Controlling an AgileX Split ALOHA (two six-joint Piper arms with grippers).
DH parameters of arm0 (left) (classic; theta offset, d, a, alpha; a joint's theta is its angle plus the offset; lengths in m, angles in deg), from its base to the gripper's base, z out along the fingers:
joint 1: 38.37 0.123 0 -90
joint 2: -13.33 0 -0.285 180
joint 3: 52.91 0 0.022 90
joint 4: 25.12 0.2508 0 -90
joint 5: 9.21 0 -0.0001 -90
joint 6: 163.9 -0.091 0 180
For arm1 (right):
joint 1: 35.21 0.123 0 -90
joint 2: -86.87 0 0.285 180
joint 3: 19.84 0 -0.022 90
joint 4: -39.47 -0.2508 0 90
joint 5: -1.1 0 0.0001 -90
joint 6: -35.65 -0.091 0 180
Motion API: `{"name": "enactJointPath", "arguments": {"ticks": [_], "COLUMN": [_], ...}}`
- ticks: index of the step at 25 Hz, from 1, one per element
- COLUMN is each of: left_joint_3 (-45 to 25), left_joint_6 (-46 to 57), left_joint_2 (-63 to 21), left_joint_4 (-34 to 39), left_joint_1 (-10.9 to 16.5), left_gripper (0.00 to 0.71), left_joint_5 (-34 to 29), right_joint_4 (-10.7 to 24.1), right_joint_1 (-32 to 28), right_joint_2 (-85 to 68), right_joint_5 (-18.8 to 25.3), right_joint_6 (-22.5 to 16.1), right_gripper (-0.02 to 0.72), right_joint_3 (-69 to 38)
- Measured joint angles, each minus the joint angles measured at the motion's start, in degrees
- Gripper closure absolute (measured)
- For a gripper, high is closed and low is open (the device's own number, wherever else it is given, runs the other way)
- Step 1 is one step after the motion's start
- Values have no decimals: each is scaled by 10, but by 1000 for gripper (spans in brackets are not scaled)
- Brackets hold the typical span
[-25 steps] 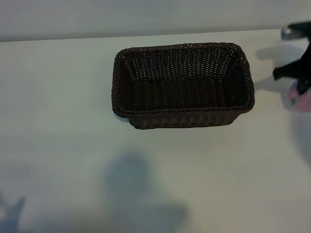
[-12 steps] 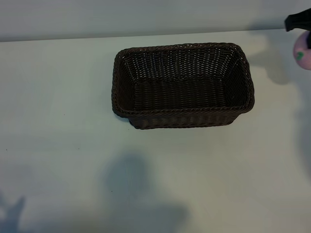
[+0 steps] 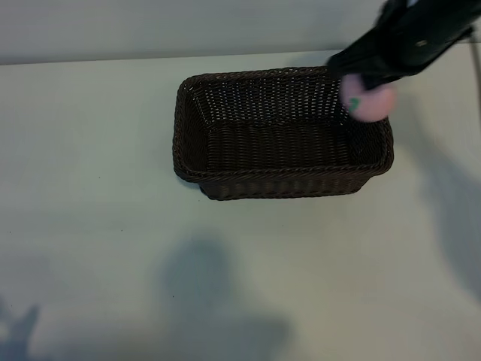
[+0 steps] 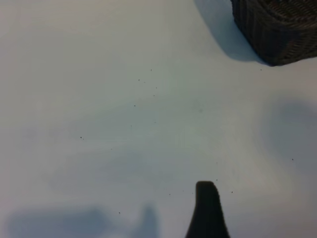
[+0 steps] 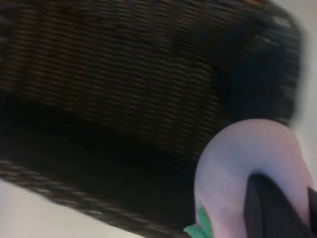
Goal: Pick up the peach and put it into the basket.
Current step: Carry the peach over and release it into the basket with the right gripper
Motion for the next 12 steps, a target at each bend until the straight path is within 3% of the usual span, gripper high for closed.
{"name": "enactJointPath", "arguments": {"ticks": [5, 12], "left_joint_3": [0, 0], "left_joint_6": [0, 0], "left_joint_2": [0, 0], "left_joint_4": [0, 0], "left_joint_1": [0, 0], "left_gripper": [176, 178], "left_joint_5": [0, 0], "right_joint_4": [-3, -7], "right_joint_1": [44, 50], "right_joint_2": [25, 80], "right_joint_5": [-26, -77], "right_joint_6": [-1, -1], "right_gripper": [660, 660], "right_joint_3": [0, 0]}}
